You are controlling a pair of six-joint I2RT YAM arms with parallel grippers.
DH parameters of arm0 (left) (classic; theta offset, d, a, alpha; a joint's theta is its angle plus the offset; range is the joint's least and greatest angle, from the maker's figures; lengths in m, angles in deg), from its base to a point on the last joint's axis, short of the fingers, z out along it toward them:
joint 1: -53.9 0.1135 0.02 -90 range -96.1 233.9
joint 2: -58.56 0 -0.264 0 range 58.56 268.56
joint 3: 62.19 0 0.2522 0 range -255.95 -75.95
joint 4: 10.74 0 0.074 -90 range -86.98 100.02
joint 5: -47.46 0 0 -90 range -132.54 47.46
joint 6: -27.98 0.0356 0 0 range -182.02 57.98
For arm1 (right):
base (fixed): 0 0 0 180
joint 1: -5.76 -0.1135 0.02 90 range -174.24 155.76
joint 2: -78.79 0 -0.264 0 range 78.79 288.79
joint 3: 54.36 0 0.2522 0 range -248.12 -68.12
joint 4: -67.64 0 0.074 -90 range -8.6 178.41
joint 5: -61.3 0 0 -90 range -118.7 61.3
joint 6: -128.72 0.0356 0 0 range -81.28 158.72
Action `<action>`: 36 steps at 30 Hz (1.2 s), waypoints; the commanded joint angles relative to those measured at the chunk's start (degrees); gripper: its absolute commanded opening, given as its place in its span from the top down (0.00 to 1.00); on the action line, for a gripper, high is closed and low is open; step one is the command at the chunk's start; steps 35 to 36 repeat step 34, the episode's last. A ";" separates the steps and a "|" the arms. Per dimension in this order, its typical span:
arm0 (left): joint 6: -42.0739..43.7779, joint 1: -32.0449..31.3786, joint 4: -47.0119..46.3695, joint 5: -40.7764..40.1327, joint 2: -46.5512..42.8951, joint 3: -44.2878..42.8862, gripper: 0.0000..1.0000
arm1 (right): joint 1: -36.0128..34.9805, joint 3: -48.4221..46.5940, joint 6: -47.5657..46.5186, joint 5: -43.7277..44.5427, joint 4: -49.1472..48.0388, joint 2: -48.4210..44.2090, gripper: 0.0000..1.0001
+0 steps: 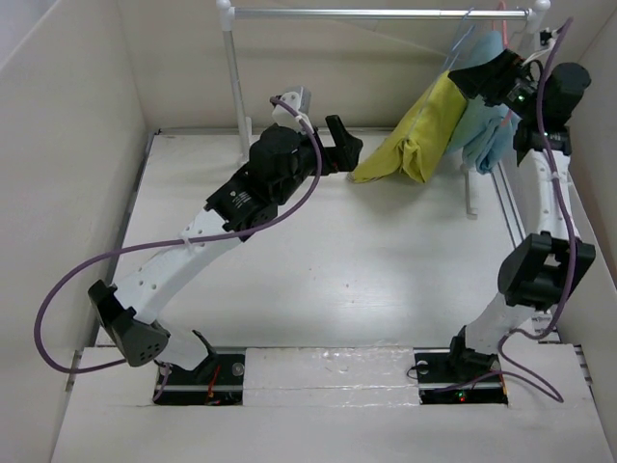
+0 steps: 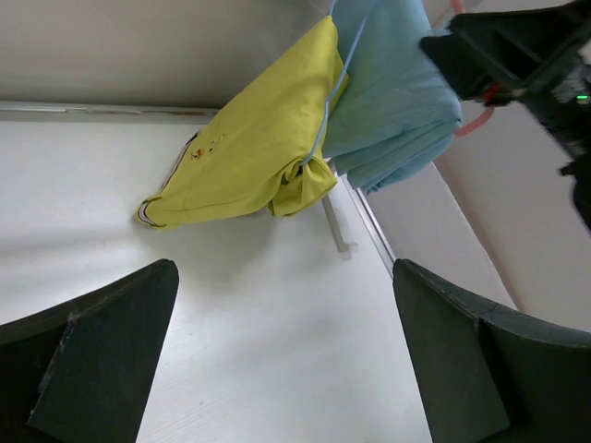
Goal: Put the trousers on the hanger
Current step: Reset both arms
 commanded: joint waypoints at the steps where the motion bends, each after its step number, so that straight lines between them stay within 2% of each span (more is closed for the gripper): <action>1: 0.31 2.21 0.93 2.62 1.62 -3.50 0.01 | 0.67 -1.69 -7.68 -0.31 1.86 -8.86 0.00; 4: -4.86 7.48 0.23 11.06 2.85 -0.79 0.01 | -2.38 4.28 -12.25 0.04 2.73 -16.94 0.00; 7: -6.99 11.09 -0.74 17.13 2.33 4.14 0.01 | -6.52 15.17 -19.62 1.18 5.36 -25.97 0.00; 8: -7.26 11.10 -0.66 17.58 1.37 5.46 0.01 | -9.66 21.47 -21.47 1.79 7.29 -28.45 0.00; 13: -7.34 11.80 -0.13 16.97 -4.26 15.04 0.01 | -17.68 38.73 -34.66 11.10 18.44 -46.62 0.00; 16: -8.22 11.80 -1.00 17.06 -9.18 22.15 0.01 | -19.72 47.09 -43.45 17.86 29.69 -54.46 0.00; 17: -9.18 11.80 -1.18 17.06 -11.80 24.08 0.01 | -20.85 48.76 -45.03 19.54 36.07 -59.01 0.00; 18: -9.80 11.80 -1.53 16.36 -13.31 27.76 0.01 | -23.73 49.73 -46.35 25.56 39.53 -60.28 0.00; 19: -10.42 11.80 -2.06 16.18 -14.54 29.62 0.01 | -24.98 52.53 -46.89 27.27 41.30 -61.42 0.00; 24: -14.37 11.80 -5.04 15.65 -23.68 39.90 0.01 | -26.48 62.21 -46.19 27.55 43.95 -71.17 0.00; 30: -17.71 11.28 -6.28 15.03 -28.79 46.41 0.01 | -28.59 63.37 -46.80 27.82 45.45 -69.35 0.00; 36: -17.98 9.17 -7.69 11.61 -29.49 46.52 0.01 | -29.82 61.18 -47.15 27.03 45.01 -66.28 0.00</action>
